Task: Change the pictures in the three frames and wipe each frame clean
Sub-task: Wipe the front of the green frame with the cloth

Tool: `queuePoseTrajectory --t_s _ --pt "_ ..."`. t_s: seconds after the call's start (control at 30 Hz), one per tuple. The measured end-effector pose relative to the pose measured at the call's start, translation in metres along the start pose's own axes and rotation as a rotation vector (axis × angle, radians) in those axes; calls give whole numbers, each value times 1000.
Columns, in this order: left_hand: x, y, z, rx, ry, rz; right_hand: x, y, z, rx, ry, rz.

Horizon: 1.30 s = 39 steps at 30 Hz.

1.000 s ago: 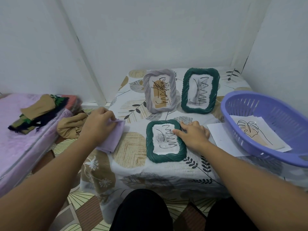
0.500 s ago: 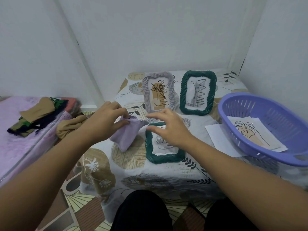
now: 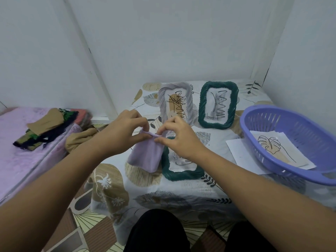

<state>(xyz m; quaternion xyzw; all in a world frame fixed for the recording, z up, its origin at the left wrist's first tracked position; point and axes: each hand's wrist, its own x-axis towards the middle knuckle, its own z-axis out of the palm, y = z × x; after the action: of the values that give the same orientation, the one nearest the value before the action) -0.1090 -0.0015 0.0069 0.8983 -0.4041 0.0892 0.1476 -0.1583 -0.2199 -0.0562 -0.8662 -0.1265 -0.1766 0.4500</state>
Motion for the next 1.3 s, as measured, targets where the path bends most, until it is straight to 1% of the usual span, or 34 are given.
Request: queuePoseTrajectory --t_s 0.07,0.2,0.23,0.33,0.4,0.53,0.6,0.67,0.77,0.8,0.9,1.03,1.1,1.17,1.23,1.3 --pt "-3 1 -2 27 8 11 0 1 -2 9 12 1" --pt "-9 -7 -10 9 -104 -47 -2 5 -13 -98 -2 -30" --pt "-11 -11 -11 -12 -107 -68 -2 6 -17 -119 1 -17" --pt "-18 -15 -11 -97 -17 -167 -1 9 -24 -101 28 0" --pt "-21 -13 -9 -112 43 -216 -2 9 -27 -67 42 2" --pt "-26 -17 -9 -174 23 -253 -5 12 -31 1 70 53" --pt "-28 -21 -9 -191 60 -298 -5 19 -34 -12 78 102" --pt "-29 -19 -6 -312 136 -383 -7 25 -36 -15 90 143" --pt "-28 -10 2 -614 258 -502 -7 25 -38 60 123 220" --pt "-28 -7 4 -639 283 -516 -7 24 -39 91 138 252" --pt "-26 -1 6 -664 305 -545 -5 21 -44 209 183 341" --pt "-19 9 -3 -913 278 -560 -5 9 -66 400 228 489" --pt "-12 17 -8 -1026 215 -596 -4 6 -81 346 262 496" --pt "-3 24 -8 -1156 119 -649 -3 6 -95 187 270 450" --pt "6 27 -1 -1264 43 -707 0 9 -112 -17 231 446" --pt "16 32 10 -1330 -11 -740 6 14 -128 -269 130 466"
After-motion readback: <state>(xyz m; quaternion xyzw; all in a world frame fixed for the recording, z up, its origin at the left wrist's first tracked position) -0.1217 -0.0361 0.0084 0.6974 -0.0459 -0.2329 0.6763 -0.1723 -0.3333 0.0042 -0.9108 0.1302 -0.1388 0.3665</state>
